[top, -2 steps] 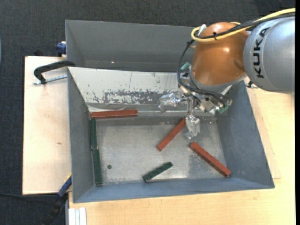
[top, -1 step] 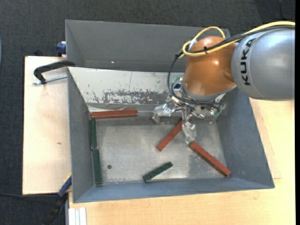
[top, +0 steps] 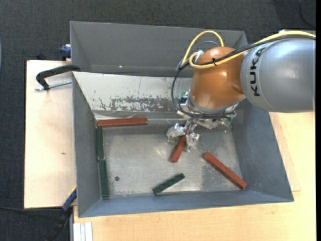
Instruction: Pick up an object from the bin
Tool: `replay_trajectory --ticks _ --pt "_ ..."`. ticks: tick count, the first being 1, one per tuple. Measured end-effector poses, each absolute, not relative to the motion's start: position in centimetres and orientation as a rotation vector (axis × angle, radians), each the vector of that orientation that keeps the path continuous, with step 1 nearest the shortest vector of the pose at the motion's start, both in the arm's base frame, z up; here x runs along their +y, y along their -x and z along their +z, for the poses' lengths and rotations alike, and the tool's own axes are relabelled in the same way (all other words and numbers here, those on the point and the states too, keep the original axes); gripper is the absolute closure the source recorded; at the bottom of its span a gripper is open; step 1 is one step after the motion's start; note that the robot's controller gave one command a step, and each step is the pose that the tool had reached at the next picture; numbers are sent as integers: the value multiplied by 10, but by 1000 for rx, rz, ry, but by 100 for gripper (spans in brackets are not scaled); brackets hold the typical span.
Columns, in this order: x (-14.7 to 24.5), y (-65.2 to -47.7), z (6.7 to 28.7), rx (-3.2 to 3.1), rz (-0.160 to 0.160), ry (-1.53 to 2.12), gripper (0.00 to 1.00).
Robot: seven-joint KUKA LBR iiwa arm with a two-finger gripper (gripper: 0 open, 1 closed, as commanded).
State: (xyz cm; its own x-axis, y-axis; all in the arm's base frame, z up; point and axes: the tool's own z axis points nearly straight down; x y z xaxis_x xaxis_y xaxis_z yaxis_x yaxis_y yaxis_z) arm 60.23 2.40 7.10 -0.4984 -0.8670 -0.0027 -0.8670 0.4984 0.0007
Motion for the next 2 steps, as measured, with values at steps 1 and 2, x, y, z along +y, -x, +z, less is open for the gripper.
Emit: replay_trajectory --ticks 1,2 --pt "24 -602 71 2718 3 1572 100" --pt "24 -602 72 2718 3 1571 100"
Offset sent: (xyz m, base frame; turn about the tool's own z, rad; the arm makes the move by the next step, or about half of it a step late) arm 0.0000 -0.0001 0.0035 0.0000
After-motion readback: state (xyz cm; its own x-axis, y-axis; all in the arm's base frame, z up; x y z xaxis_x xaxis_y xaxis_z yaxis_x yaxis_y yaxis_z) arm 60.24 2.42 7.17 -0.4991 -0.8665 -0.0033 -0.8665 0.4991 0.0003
